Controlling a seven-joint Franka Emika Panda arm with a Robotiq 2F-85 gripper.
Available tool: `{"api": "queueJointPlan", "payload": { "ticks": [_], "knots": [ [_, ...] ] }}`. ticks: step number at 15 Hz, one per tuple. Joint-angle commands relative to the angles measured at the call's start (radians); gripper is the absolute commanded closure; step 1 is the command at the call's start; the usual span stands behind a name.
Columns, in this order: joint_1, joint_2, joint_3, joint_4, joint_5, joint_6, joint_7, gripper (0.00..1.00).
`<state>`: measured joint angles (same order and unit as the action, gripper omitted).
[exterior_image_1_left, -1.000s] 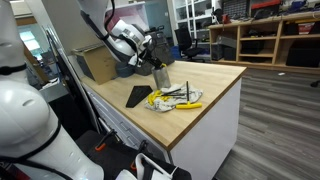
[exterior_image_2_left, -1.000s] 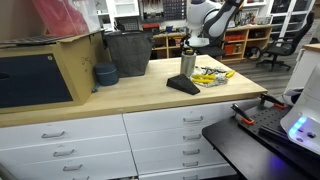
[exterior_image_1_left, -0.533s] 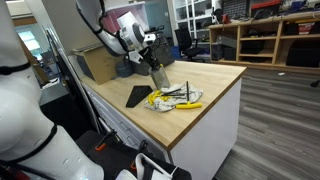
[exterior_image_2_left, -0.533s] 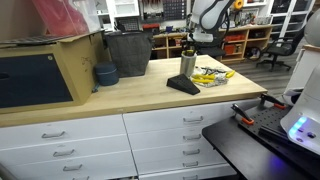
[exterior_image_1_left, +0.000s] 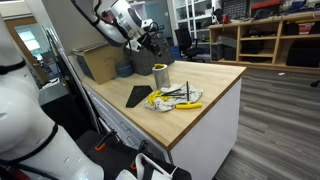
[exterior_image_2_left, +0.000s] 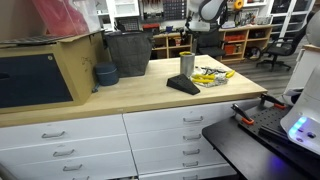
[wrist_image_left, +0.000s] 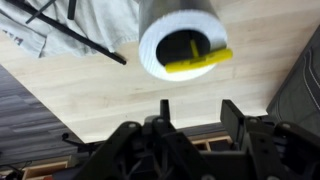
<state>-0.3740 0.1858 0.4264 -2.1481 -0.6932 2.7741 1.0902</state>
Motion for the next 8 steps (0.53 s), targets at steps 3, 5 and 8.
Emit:
{"api": "queueJointPlan", "payload": {
  "ticks": [3, 5, 8],
  "knots": [
    [0.154, -0.122, -0.118, -0.028, 0.257, -0.041, -0.200, 0.18],
    [0.210, -0.154, -0.164, -0.030, 0.427, -0.076, -0.350, 0.18],
    [0.291, -0.205, -0.248, -0.017, 0.659, -0.182, -0.530, 0.18]
  ]
}}
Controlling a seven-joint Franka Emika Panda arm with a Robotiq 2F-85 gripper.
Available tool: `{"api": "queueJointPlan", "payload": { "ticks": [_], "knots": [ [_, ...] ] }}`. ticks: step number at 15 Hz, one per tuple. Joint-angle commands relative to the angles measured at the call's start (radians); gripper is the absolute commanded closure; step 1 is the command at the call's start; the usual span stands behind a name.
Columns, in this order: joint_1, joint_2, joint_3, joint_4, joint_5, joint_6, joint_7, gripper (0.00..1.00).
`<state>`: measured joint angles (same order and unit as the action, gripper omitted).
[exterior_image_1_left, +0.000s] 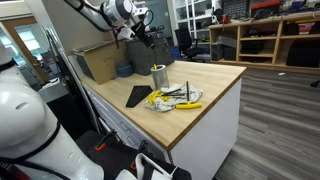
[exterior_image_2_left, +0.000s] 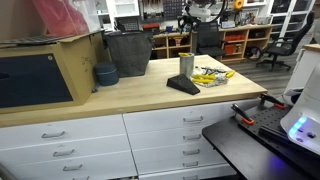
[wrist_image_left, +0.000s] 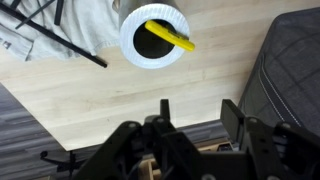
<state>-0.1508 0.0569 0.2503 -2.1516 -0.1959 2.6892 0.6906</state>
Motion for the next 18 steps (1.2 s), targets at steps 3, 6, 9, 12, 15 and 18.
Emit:
{"api": "queueJointPlan", "payload": {
  "ticks": [3, 6, 9, 12, 15, 18],
  "knots": [
    [0.102, -0.111, -0.135, 0.008, 0.280, -0.210, -0.202, 0.18],
    [0.108, -0.100, -0.179, 0.031, 0.358, -0.302, -0.210, 0.18],
    [0.109, -0.069, -0.208, 0.043, 0.388, -0.372, -0.278, 0.18],
    [0.110, -0.030, -0.223, 0.062, 0.344, -0.449, -0.410, 0.18],
    [0.116, 0.015, -0.226, 0.076, 0.248, -0.446, -0.506, 0.18],
    [0.131, 0.044, -0.221, 0.097, 0.143, -0.416, -0.577, 0.18]
  ]
}}
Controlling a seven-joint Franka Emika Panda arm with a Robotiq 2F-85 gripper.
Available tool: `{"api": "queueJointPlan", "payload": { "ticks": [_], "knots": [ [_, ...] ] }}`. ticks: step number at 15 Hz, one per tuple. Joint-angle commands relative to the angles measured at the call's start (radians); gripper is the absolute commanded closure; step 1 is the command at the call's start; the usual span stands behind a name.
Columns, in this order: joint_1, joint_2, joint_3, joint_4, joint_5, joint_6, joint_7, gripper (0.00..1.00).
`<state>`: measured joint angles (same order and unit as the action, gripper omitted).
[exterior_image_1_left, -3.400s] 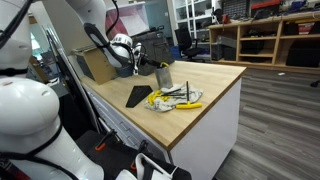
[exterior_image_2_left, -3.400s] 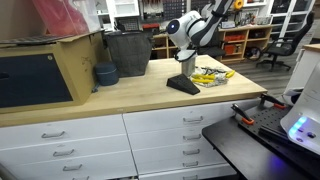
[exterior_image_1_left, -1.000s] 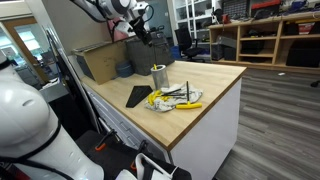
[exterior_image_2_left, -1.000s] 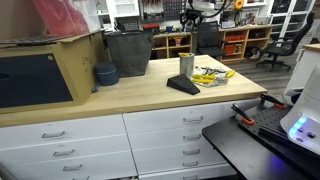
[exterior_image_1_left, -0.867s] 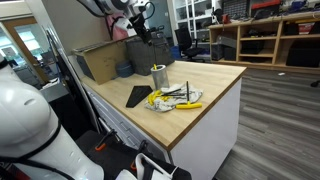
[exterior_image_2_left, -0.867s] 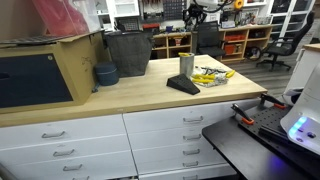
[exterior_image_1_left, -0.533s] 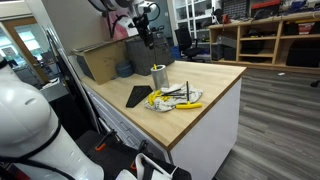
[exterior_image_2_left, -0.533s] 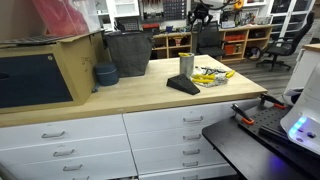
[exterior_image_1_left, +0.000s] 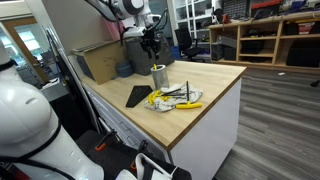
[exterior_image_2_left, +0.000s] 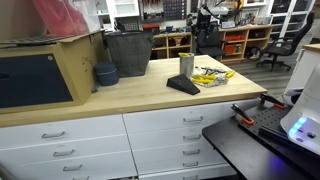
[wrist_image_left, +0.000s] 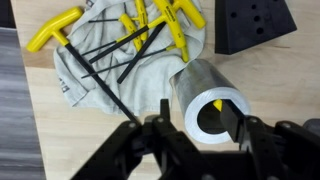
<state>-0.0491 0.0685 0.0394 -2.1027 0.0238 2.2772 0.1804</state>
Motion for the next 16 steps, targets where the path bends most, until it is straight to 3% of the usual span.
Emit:
{"api": "queueJointPlan", "payload": {
  "ticks": [1, 5, 11, 12, 13, 16],
  "knots": [
    [0.036, 0.041, -0.009, 0.053, -0.108, 0.012, -0.089, 0.18],
    [0.070, 0.069, 0.007, 0.068, -0.188, 0.083, -0.186, 0.18],
    [0.082, 0.150, 0.019, 0.085, -0.177, 0.155, -0.375, 0.18],
    [0.091, 0.117, 0.014, 0.053, -0.177, 0.147, -0.315, 0.18],
    [0.091, 0.127, 0.014, 0.053, -0.177, 0.148, -0.319, 0.43],
    [0.091, 0.130, 0.014, 0.053, -0.177, 0.148, -0.317, 0.43]
  ]
}}
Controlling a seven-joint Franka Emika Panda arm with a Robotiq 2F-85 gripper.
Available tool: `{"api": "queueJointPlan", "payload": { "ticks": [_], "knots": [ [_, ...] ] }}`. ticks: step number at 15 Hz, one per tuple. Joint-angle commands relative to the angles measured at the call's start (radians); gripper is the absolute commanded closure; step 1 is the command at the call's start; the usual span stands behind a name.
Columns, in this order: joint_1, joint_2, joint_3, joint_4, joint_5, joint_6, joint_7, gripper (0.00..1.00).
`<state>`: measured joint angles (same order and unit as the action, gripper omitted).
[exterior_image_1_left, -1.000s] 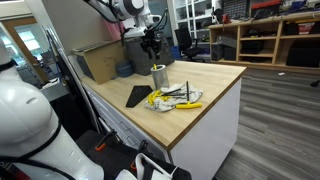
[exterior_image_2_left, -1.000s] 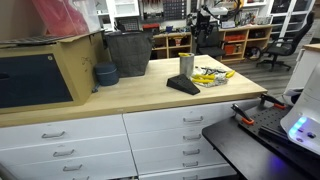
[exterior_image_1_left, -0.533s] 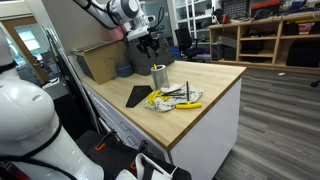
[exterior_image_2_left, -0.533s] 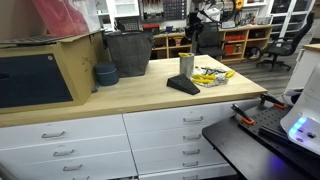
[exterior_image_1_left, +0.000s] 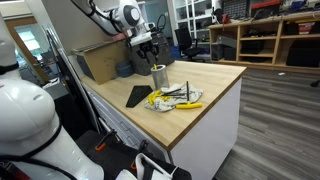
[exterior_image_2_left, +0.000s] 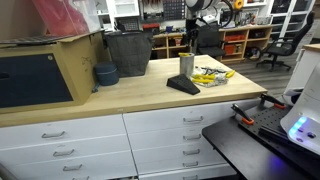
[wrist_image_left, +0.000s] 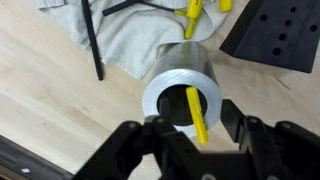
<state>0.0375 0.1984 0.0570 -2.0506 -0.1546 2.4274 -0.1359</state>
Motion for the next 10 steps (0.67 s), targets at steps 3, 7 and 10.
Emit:
{"api": "queueJointPlan", "payload": {
  "ticks": [3, 7, 10],
  "knots": [
    [0.007, 0.022, -0.002, 0.009, -0.005, -0.011, -0.012, 0.18],
    [0.008, 0.050, -0.005, 0.029, -0.021, -0.005, -0.020, 0.18],
    [-0.003, 0.066, 0.006, 0.055, 0.017, -0.017, -0.059, 0.18]
  ]
}}
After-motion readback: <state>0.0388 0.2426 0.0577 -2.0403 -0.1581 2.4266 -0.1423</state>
